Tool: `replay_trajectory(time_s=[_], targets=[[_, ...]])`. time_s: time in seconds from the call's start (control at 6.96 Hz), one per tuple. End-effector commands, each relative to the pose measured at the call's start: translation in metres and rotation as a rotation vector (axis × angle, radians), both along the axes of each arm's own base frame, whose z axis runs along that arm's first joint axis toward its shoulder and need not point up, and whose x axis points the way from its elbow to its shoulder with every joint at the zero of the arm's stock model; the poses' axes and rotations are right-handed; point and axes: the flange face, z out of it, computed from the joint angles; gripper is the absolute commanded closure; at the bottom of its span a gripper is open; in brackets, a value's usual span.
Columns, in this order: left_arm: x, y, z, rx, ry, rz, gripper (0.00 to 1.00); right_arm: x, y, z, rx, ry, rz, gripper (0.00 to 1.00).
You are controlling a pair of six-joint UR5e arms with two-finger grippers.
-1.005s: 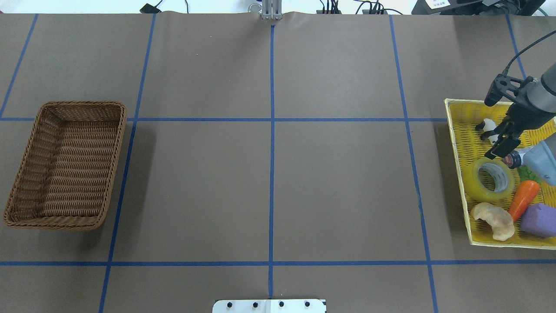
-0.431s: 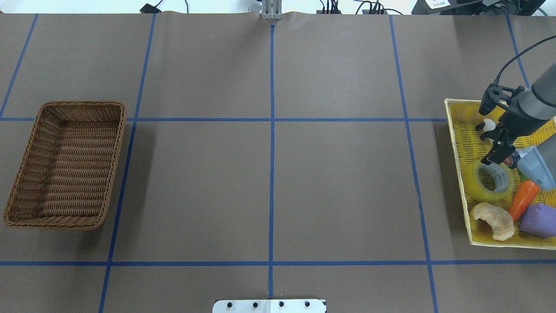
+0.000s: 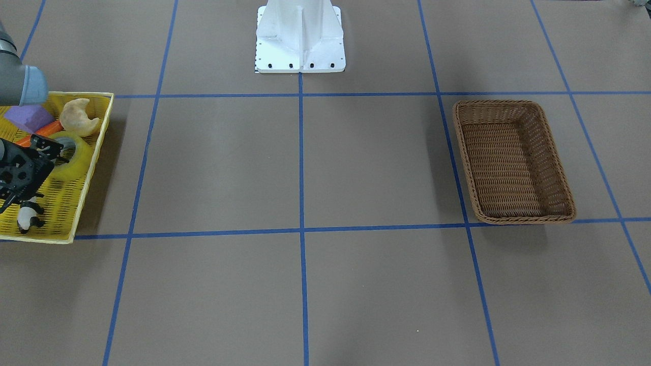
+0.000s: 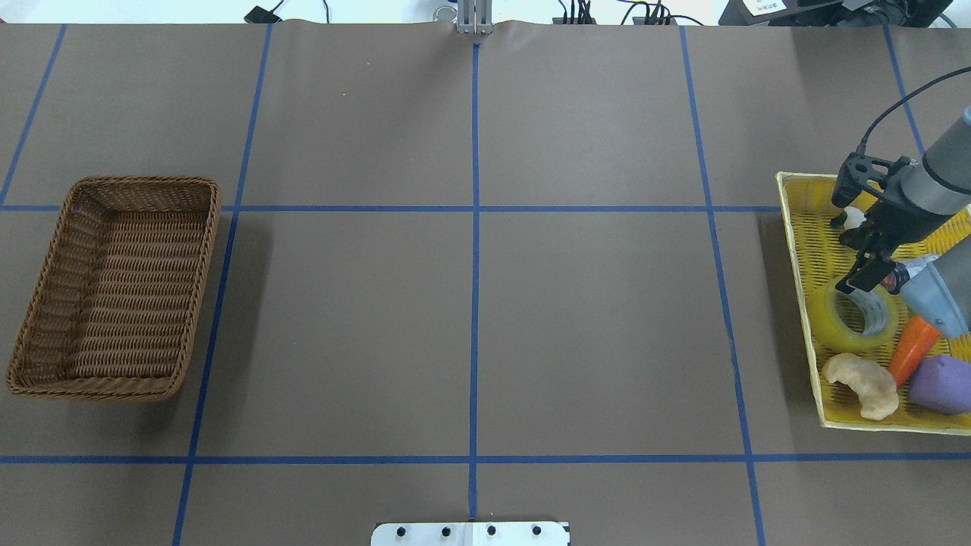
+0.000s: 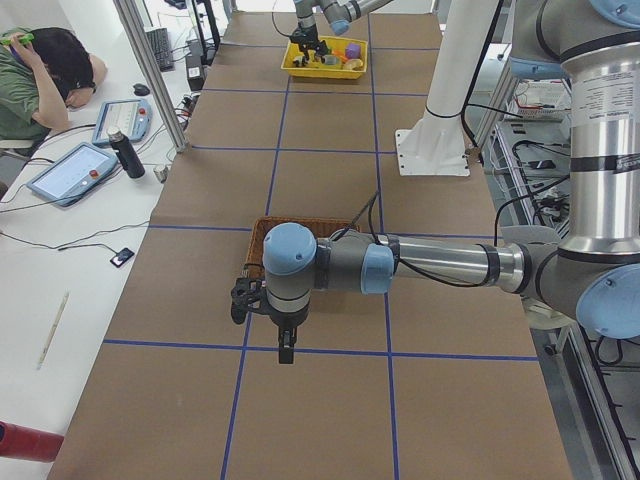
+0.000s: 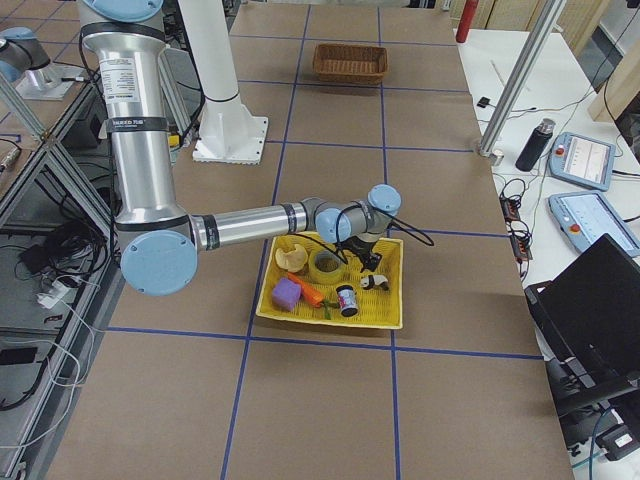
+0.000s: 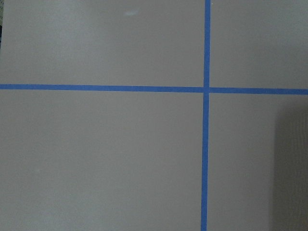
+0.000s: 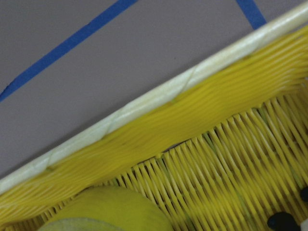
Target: Move tape to another basket
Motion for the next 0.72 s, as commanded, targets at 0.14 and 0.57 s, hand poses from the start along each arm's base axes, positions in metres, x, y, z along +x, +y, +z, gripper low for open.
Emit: replay_trajectory(time_s=[0.14, 0.57], targets=[[0.000, 0.000, 0.001, -0.002, 0.002, -0.001, 0.02, 0.004, 0.010, 0.007, -0.022, -0.011, -0.008, 0.01], [0.000, -0.001, 0.000, -0.001, 0.001, -0.001, 0.02, 0.006, 0.015, 0.014, -0.033, -0.004, -0.009, 0.17]])
